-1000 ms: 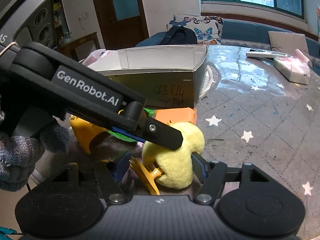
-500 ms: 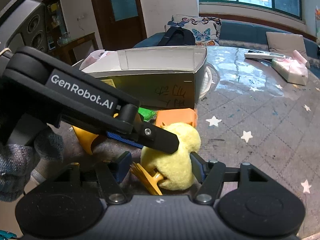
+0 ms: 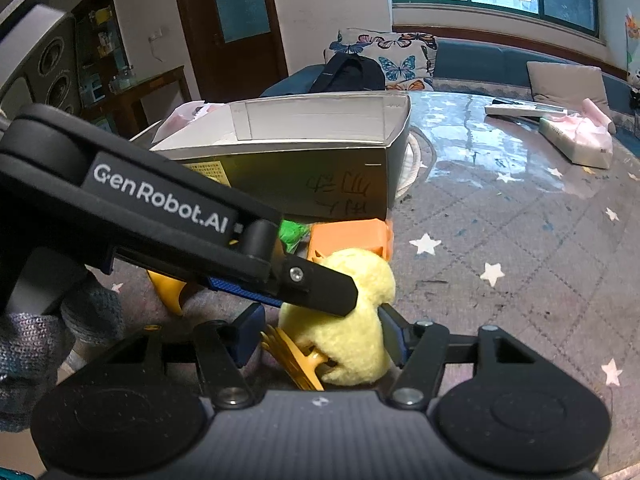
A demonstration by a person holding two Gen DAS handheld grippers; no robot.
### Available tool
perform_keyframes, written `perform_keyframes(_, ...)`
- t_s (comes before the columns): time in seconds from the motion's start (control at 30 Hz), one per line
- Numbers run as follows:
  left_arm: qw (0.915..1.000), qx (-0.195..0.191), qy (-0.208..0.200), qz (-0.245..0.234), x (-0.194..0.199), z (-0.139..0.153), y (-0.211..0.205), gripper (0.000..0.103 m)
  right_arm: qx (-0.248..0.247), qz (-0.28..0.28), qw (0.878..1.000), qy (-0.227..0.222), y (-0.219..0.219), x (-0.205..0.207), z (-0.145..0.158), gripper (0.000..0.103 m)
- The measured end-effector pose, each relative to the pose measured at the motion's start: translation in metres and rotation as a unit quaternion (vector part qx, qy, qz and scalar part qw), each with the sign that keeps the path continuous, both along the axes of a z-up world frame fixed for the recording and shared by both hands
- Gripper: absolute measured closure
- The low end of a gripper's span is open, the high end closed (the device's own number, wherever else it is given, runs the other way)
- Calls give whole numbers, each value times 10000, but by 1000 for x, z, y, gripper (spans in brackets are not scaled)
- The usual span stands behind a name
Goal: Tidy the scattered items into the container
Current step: 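Lift the chick with the left tool into the box and open it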
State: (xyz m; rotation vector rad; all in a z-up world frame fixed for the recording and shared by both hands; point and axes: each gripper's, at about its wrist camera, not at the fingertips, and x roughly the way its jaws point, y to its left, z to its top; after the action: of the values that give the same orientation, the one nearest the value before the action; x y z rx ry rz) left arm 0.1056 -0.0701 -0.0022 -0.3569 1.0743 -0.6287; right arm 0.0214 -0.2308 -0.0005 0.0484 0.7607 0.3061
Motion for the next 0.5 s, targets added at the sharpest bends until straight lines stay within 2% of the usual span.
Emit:
perform_keyframes(0.1,9999,-134,7,107,-1,7,5,63,12,-20,10000,-35,0,-1,4,40)
perform_keyframes(0.27,9986,-308,-372,236,-1,37,11,63,-134,80,9990,-419,6,-1,27,40)
perform_keyframes(0.5,9937,-380,-891,555,31,74,24,63,-299,381,9936,-1019,10,38,59,40)
